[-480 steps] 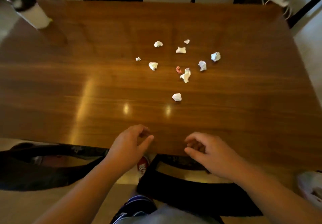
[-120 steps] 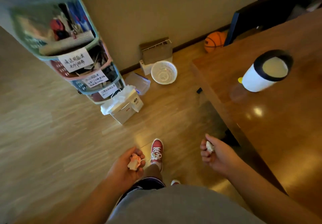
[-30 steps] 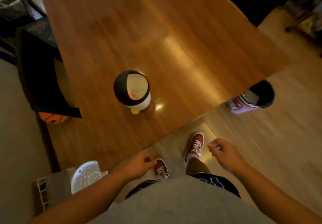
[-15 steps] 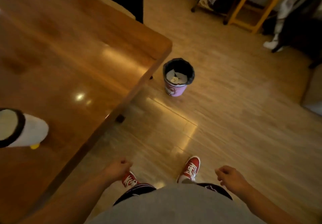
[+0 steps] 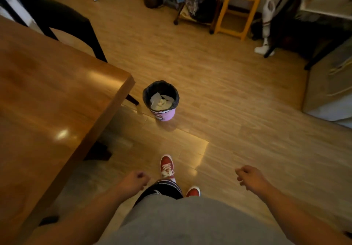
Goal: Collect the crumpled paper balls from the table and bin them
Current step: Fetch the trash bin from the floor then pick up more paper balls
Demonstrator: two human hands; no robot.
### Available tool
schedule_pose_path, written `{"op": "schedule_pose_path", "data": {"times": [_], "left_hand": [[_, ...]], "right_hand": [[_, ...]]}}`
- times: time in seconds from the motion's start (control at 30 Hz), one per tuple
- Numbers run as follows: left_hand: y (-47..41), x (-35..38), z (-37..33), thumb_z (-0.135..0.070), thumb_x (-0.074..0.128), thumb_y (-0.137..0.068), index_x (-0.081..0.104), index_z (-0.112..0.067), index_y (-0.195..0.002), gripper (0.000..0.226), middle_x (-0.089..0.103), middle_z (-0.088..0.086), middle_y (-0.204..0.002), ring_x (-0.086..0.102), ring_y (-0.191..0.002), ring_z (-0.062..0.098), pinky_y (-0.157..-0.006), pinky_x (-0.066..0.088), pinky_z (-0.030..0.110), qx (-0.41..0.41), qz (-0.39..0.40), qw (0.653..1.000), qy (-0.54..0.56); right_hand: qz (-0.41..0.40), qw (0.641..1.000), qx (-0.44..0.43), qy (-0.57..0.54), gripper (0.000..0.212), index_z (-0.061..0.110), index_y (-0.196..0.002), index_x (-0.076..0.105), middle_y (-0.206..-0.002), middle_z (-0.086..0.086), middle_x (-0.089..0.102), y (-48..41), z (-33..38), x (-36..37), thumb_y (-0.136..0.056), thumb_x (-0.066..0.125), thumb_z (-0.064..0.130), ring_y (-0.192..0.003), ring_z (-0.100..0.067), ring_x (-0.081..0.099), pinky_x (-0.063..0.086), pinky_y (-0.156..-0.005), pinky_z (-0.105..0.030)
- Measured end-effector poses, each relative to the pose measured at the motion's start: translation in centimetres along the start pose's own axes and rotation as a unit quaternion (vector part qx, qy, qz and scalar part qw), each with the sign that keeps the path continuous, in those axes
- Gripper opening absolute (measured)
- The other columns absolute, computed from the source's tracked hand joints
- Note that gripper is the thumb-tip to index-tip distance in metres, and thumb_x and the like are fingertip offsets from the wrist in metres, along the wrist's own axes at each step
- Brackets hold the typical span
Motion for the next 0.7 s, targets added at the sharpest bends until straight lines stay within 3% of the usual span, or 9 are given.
{"op": "schedule_pose_path", "data": {"times": [0.23, 0.43, 0.6, 0.7], "left_hand": [[-7.2, -4.0, -2.1, -0.032, 0.055, -0.094, 0.063, -0.014, -0.091, 0.019, 0.065, 0.005, -0.084, 0.057, -0.070, 0.014, -0.057, 0.043, 0.022, -0.076, 0.006, 0.997, 0.010], [-15.2, -9.8, -9.3, -0.026, 0.061, -0.091, 0.059, -0.014, -0.076, 0.019, 0.060, 0.001, -0.065, 0.052, -0.053, 0.010, -0.046, 0.040, 0.019, -0.075, 0.002, 0.997, -0.034], [-20.5, -13.6, -20.8, -0.033, 0.059, -0.090, 0.063, -0.014, -0.082, 0.021, 0.067, 0.006, -0.078, 0.062, -0.073, 0.018, -0.070, 0.049, 0.032, -0.006, 0.021, 0.996, -0.090], [-22.9, -14.1, -28.9, -0.042, 0.057, -0.082, 0.058, -0.015, -0.073, 0.029, 0.064, 0.003, -0.074, 0.060, -0.070, 0.019, -0.068, 0.050, 0.037, 0.043, 0.018, 0.995, -0.092]], "right_hand": [[0.020, 0.999, -0.042, -0.014, 0.027, 0.004, -0.087, 0.062, -0.089, -0.014, 0.068, -7.0, 11.1, -3.5, -0.096, 0.054, 0.028, -0.073, -0.023, 0.063, 0.044, -0.057, -0.027], [0.005, 1.000, -0.003, -0.008, 0.024, 0.009, -0.084, 0.062, -0.089, -0.012, 0.068, -11.5, 16.5, -9.0, -0.097, 0.053, 0.028, -0.073, -0.021, 0.062, 0.043, -0.054, -0.024], [-0.020, 0.998, 0.051, -0.022, 0.026, 0.002, -0.092, 0.063, -0.090, -0.016, 0.068, -13.9, 17.1, -14.6, -0.097, 0.053, 0.025, -0.072, -0.024, 0.061, 0.043, -0.056, -0.027], [-0.032, 0.995, 0.082, -0.038, 0.026, -0.002, -0.087, 0.062, -0.084, -0.020, 0.066, -15.8, 16.7, -17.3, -0.096, 0.055, 0.021, -0.065, -0.025, 0.057, 0.041, -0.054, -0.027]]}}
Point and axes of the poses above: each hand's wrist, its own y-axis away from the middle knuckle, its own x-axis out of the palm, z = x × y, the point moved 4 cm from there along -y, towards the middle knuckle
